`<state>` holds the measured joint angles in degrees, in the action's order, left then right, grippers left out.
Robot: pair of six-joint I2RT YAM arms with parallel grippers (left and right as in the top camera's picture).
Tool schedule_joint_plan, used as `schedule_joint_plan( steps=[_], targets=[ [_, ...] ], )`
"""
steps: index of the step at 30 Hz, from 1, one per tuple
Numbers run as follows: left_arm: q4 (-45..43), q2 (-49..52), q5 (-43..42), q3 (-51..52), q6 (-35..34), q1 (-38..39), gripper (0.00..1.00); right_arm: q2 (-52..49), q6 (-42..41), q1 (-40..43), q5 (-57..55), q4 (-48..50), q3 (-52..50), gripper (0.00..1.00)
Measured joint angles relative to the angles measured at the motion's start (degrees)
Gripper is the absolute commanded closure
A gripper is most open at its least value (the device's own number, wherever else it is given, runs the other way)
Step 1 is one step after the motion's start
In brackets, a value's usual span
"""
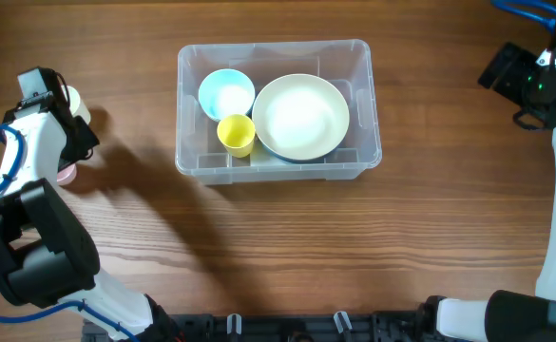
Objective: Pack container
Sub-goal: 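Carry the pink cup and drop it into the yellow cup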
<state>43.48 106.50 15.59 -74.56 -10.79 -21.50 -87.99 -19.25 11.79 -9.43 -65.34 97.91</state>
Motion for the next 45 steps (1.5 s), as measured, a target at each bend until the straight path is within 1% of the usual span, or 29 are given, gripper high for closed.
schedule_joint_plan(
  steps=[4,8,12,14,16,17,18,22,26,29,32,33,38,39,40,42,45],
  targets=[
    [4.85,-2.6,-0.87,-1.33,-0.04,1.36,0.96,0.0,0.0,0.0,0.0,-0.02,0.0,0.0],
    [7.23,-11.96,-5.62,-5.86,-0.5,6.54,0.96,0.0,0.0,0.0,0.0,0.0,0.0,0.0],
    [7.3,-23.96,-12.87,-7.5,-3.23,15.43,0.96,0.0,0.0,0.0,0.0,0.0,0.0,0.0],
    [7.19,-27.69,-15.76,-7.8,-3.85,20.83,0.96,0.0,0.0,0.0,0.0,-0.02,0.0,0.0],
    [7.1,-29.16,-17.05,-7.82,-4.39,26.21,0.96,0.0,0.02,0.0,0.0,0.0,0.0,0.0],
    [7.1,-29.16,-17.51,-7.82,-4.57,28.65,0.96,0.0,0.0,0.0,0.0,0.0,0.0,0.0],
    [7.13,-28.74,-18.49,-7.8,-4.63,32.68,0.96,0.0,0.0,0.0,0.0,0.0,0.0,0.0],
    [7.1,-25.77,-18.8,-7.8,-4.81,40.79,0.96,0.0,0.0,0.0,0.0,-0.02,0.0,0.0],
    [7.1,-20.57,-18.93,-7.8,-4.83,44.52,0.96,0.0,0.0,0.0,0.0,0.0,0.0,0.0],
    [7.17,-16.5,-18.93,-7.8,-5.03,45.13,0.96,0.0,0.0,0.0,0.0,0.0,0.0,0.0],
    [7.67,-14.53,-18.93,-7.78,-5.81,45.11,0.96,0.0,0.0,0.0,0.0,-0.02,0.0,0.0],
    [8.02,-14.23,-18.93,-7.78,-6.01,45.13,0.94,0.0,0.0,0.0,0.0,0.0,0.0,0.0],
    [8.81,-14.03,-18.91,-7.78,-6.49,45.11,0.78,0.0,0.0,0.0,0.0,0.0,0.0,0.0],
    [8.83,-14.03,-18.93,-7.78,-6.91,45.13,0.66,0.0,0.0,0.0,0.0,0.0,0.0,0.0],
    [8.83,-14.03,-18.93,-7.78,-7.13,45.11,0.57,0.0,0.0,0.0,0.0,0.0,0.0,0.0],
    [8.85,-14.03,-18.91,-7.78,-7.17,45.13,0.56,0.0,0.0,0.0,0.0,0.0,0.0,0.0],
    [8.79,-14.03,-18.91,-7.78,-7.54,45.11,0.61,0.0,0.0,0.0,0.0,0.0,0.0,0.0]
  ],
)
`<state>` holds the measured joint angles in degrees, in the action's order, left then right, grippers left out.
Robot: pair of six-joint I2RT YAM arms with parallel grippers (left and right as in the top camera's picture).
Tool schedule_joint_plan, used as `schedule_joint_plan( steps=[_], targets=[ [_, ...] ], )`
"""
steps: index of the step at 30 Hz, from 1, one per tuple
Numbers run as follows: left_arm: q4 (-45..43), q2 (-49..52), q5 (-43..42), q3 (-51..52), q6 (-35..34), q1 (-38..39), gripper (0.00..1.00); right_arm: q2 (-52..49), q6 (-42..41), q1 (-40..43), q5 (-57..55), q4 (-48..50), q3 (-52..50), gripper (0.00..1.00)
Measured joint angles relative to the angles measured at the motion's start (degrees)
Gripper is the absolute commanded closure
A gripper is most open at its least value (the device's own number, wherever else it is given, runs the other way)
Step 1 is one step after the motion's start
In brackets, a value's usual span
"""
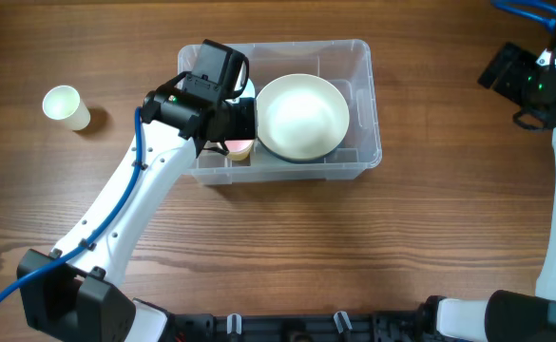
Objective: Pack container
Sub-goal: 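Carry the pink cup and drop it into the yellow cup, then move the left gripper to the cream cup and grasp it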
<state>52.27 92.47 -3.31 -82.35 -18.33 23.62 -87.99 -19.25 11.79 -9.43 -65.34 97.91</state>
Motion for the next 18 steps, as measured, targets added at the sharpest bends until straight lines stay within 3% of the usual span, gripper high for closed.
schedule_joint_plan(
  steps=[6,11,18],
  targets=[
    [-0.57,-0.48,6.97,-0.02,-0.02,-2.56,0.51,0.0,0.0,0.0,0.0,0.0,0.0,0.0],
    [-0.24,-4.81,14.1,-0.02,-0.07,-13.38,0.38,0.0,0.0,0.0,0.0,0.0,0.0,0.0],
    [-3.76,-6.01,16.15,-0.04,-0.07,-28.96,0.37,0.0,0.0,0.0,0.0,0.0,0.0,0.0]
  ],
)
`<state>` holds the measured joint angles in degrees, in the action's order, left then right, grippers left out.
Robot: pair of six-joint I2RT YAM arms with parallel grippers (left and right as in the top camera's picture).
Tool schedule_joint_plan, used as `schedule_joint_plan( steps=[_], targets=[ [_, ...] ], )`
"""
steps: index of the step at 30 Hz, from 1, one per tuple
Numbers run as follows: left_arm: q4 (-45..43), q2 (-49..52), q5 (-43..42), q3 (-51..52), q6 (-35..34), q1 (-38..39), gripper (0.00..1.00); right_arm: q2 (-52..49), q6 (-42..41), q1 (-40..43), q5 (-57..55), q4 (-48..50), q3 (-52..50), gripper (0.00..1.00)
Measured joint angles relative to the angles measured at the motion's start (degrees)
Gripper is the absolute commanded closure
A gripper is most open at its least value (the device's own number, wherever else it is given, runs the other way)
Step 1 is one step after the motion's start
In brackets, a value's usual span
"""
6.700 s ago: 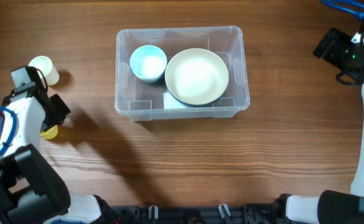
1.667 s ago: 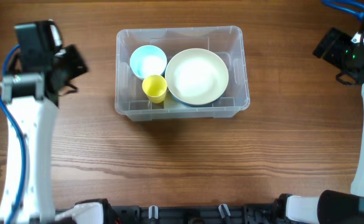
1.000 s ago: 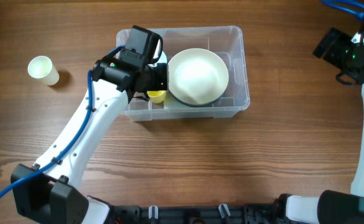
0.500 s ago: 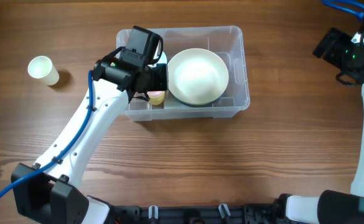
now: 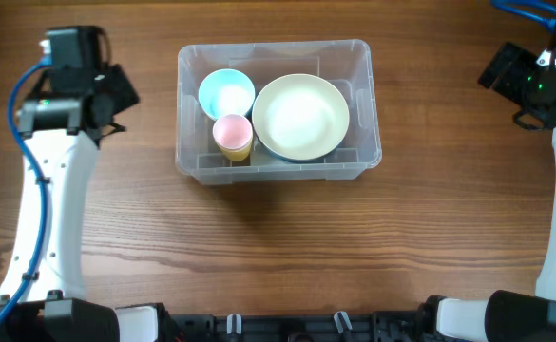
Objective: Pack container
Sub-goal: 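Move the left gripper to the cream cup and grasp it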
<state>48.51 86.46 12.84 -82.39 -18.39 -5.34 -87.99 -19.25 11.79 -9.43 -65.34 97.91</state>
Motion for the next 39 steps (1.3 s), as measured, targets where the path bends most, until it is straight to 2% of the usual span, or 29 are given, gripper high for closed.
schedule_joint_plan(
  steps=[7,15,19,22,26,29,31,35,39],
  targets=[
    [-9.01,4.57,0.26,-0.04,1.81,-6.47,0.32,0.0,0.0,0.0,0.0,0.0,0.0,0.0],
    [-17.59,20.0,0.22,-0.09,9.77,-10.75,0.28,0.0,0.0,0.0,0.0,0.02,0.0,0.0],
    [-21.24,27.06,-0.37,-0.17,10.8,-13.66,0.3,0.0,0.0,0.0,0.0,0.0,0.0,0.0],
    [-21.97,31.91,-2.82,-0.17,10.97,-15.54,0.41,0.0,0.0,0.0,0.0,0.0,0.0,0.0],
    [-23.37,32.92,-4.44,-0.24,11.52,-15.89,0.74,0.0,0.0,0.0,0.02,0.0,0.0,0.0],
    [-23.3,32.92,-5.33,-0.24,12.2,-15.82,0.93,0.0,0.0,0.0,0.0,0.0,0.0,0.0],
    [-23.15,32.92,-5.51,-0.24,11.91,-15.82,0.96,0.0,0.0,0.0,0.0,0.0,0.0,0.0],
    [-22.4,31.63,-5.7,-0.24,12.09,-15.69,0.96,0.0,0.0,0.0,0.0,0.0,0.0,0.0],
    [-21.68,24.37,-5.64,-0.24,12.09,-14.56,0.96,0.0,0.0,0.0,0.0,-0.02,0.0,0.0]
  ],
)
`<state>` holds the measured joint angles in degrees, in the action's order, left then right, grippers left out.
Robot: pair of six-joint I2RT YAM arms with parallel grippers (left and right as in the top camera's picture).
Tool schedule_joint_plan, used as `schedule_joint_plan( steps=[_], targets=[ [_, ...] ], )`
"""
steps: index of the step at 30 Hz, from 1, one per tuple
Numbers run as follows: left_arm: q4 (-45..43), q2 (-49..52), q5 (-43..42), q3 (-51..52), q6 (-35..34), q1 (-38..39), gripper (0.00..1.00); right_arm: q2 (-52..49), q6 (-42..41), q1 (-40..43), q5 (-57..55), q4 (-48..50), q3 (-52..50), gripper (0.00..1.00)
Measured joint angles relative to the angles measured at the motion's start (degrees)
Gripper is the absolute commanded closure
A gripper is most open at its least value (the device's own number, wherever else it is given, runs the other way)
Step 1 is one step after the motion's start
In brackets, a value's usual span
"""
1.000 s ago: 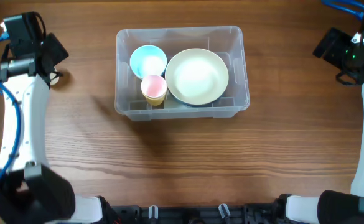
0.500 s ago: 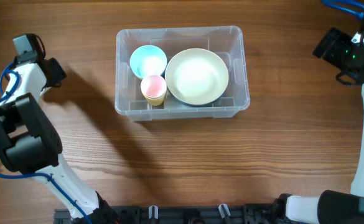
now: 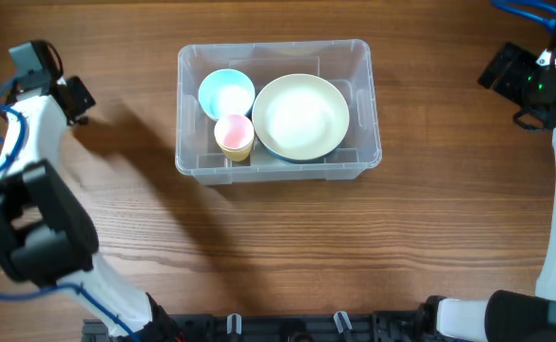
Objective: Pack container
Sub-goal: 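Move the left gripper to the cream cup and grasp it, then carry the cream cup and stack it into the pink cup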
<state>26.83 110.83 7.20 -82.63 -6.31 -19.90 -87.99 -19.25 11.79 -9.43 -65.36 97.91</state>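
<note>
The clear plastic container (image 3: pixel 368 104) stands at the table's back middle. Inside it are a light blue bowl (image 3: pixel 226 92), a large cream bowl (image 3: pixel 299 116) and a pink cup (image 3: pixel 233 131) nested in a yellow cup (image 3: pixel 242 150). My left gripper (image 3: pixel 76 99) is low at the far left of the table, well left of the container. Its fingers are hidden under the wrist, so whether it holds anything does not show. My right gripper (image 3: pixel 502 70) is at the far right back, away from the container. No white cup shows.
The wooden table (image 3: pixel 287 247) stretches in front of the container. The left arm's links (image 3: pixel 30 218) lie along the left edge, and the right arm runs down the right edge.
My left arm has swung further left and its gripper now points right, at the spot near the left edge. The container's contents and the right arm are unchanged.
My left gripper was at the far left by a white cup and a pink cup. Then it was over the container with the pink cup at the yellow cup, the white cup alone on the table. Then it was back at the left, pink cup nested; now it covers the white cup's spot.
</note>
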Motion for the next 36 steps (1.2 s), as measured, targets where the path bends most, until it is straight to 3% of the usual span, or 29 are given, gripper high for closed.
schedule_joint_plan(
  steps=[4,9,14,19,22,36],
  targets=[
    [2.21,-12.48,-0.04,0.0,-0.22,3.8,0.96,0.0,0.0,0.0,0.0,0.0,0.0,0.0],
    [12.26,-27.56,-0.9,-0.22,-4.46,12.81,0.96,0.0,0.0,0.0,0.0,0.11,0.0,0.0],
    [25.88,-36.98,-4.44,-0.37,-9.14,31.04,0.96,0.0,0.0,0.0,0.0,0.02,0.0,0.0],
    [31.01,-36.26,-5.86,-0.37,-11.23,46.82,0.96,0.0,0.0,0.0,0.0,0.02,0.0,0.0],
    [31.71,-33.64,-6.12,-0.37,-11.69,51.93,0.96,0.0,0.0,0.0,0.02,0.0,0.0,0.0],
    [27.58,-17.07,-3.19,-0.37,-12.11,50.16,0.94,0.0,0.0,0.0,0.0,0.02,0.0,0.0]
  ],
)
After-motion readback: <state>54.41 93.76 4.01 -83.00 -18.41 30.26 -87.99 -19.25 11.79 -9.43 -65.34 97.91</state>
